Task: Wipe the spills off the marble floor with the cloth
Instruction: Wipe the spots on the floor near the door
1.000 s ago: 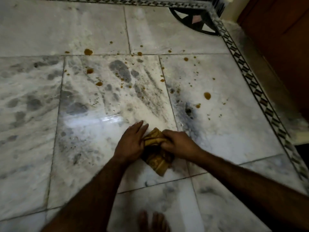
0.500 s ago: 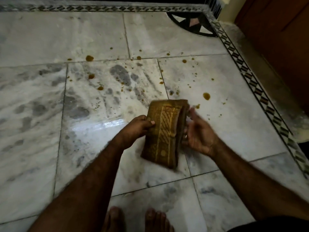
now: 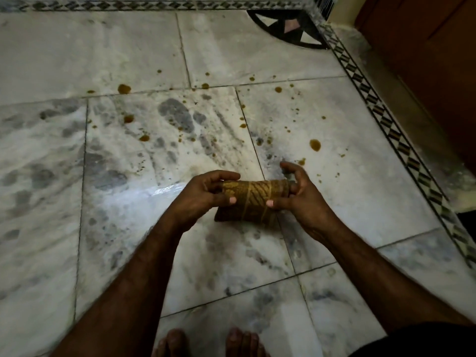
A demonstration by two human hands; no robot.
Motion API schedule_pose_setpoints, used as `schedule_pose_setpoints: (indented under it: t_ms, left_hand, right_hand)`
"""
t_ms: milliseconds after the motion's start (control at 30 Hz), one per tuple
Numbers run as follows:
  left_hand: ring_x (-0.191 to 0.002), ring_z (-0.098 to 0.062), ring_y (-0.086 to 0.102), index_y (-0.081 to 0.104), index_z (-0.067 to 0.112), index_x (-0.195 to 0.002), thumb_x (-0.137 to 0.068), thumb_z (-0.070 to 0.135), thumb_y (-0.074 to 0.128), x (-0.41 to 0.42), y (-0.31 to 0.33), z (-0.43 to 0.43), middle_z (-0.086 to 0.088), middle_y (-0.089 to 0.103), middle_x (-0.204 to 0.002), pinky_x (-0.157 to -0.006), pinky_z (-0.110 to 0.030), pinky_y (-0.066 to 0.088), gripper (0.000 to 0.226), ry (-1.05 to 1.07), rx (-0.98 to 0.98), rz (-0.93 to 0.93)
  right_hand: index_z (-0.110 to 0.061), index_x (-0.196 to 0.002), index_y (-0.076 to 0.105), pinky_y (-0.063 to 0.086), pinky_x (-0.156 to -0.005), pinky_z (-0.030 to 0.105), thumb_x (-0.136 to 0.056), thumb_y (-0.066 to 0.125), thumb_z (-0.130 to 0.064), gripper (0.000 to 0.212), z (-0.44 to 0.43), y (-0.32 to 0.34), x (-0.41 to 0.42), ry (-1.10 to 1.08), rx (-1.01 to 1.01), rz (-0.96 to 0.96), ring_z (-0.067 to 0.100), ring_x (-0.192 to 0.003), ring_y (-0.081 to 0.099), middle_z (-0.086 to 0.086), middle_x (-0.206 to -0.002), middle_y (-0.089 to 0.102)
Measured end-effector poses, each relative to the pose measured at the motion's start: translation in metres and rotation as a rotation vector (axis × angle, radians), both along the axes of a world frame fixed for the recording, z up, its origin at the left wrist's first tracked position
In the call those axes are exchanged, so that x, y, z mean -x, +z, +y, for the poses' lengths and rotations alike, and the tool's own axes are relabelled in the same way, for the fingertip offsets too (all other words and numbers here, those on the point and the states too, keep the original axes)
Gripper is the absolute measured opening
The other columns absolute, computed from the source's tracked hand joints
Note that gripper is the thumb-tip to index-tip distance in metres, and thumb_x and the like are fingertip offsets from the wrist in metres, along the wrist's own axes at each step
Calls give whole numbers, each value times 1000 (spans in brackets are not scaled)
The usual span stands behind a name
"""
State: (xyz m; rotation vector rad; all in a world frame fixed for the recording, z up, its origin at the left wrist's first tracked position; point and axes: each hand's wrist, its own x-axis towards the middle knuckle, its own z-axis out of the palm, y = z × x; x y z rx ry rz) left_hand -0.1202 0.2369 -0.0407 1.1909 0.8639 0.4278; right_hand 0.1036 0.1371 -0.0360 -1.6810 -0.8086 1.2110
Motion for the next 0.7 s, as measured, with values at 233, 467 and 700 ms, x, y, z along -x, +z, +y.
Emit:
schedule_pose_setpoints:
  t_ms: [233, 467, 700]
  left_hand:
    - [-77, -5, 68, 80, 31, -91, -64, 25, 94, -1, 25, 10, 7, 74, -76, -68, -20, 51, 31, -197, -371, 483]
    - [-83, -19, 69, 68, 10, -77, -81, 22, 83, -14, 10, 32, -7, 72, -83, -79, -35, 58, 19, -270, 8, 285]
    - [-104, -25, 63, 67, 15, -119, -97, 37, 59, -31, -84, 31, -8, 68, -112, -88, -31, 46, 32, -19, -592, 642]
  right_hand:
    - [-18, -82, 82, 61, -83, 45, -77, 87, -10, 11, -14, 19, -10, 222, 165, -308, 25, -83, 75, 2, -80, 78]
    - [-18, -74, 78, 50, -74, 36, -89, 77, -15, 15, 22, 23, -23, 257, 320, -204, 23, -80, 63, 9, -82, 73]
    - [-15, -137, 63, 45, -110, 46, -99, 60, -50, 51, 62, -59, 3, 312, 184, -939, 34, -131, 55, 15, -143, 59]
